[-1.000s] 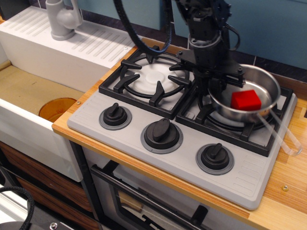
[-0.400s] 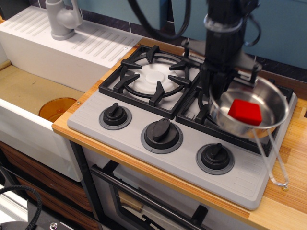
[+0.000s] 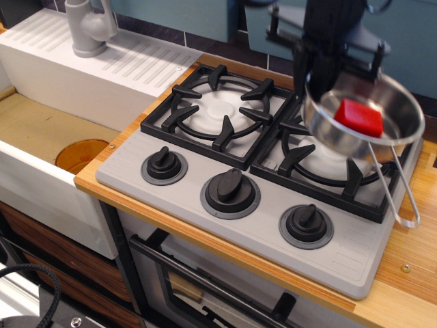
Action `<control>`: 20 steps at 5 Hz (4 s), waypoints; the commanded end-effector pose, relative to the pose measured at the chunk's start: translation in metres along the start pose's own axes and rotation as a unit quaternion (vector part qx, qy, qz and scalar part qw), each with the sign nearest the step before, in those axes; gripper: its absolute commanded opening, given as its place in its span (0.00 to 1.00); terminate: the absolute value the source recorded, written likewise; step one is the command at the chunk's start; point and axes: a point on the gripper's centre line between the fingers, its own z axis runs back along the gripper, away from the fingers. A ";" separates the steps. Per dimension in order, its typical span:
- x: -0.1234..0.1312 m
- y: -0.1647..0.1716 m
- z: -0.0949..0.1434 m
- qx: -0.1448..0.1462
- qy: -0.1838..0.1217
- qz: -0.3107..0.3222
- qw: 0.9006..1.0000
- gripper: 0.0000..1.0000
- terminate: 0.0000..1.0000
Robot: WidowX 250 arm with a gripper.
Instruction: Put redcube in pan and put pan on stove
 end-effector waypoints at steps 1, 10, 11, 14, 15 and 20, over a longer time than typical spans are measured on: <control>0.021 0.043 0.039 0.006 -0.021 -0.029 0.999 0.00 0.00; 0.036 0.159 -0.040 -0.018 -0.065 -0.069 0.995 0.00 0.00; 0.033 0.161 -0.050 -0.028 -0.062 -0.069 0.995 0.00 0.00; 0.026 0.151 -0.056 -0.045 -0.055 -0.066 0.995 1.00 0.00; 0.025 0.151 -0.048 -0.045 -0.050 -0.070 0.995 1.00 0.00; 0.023 0.130 0.027 -0.013 -0.010 -0.055 0.998 1.00 0.00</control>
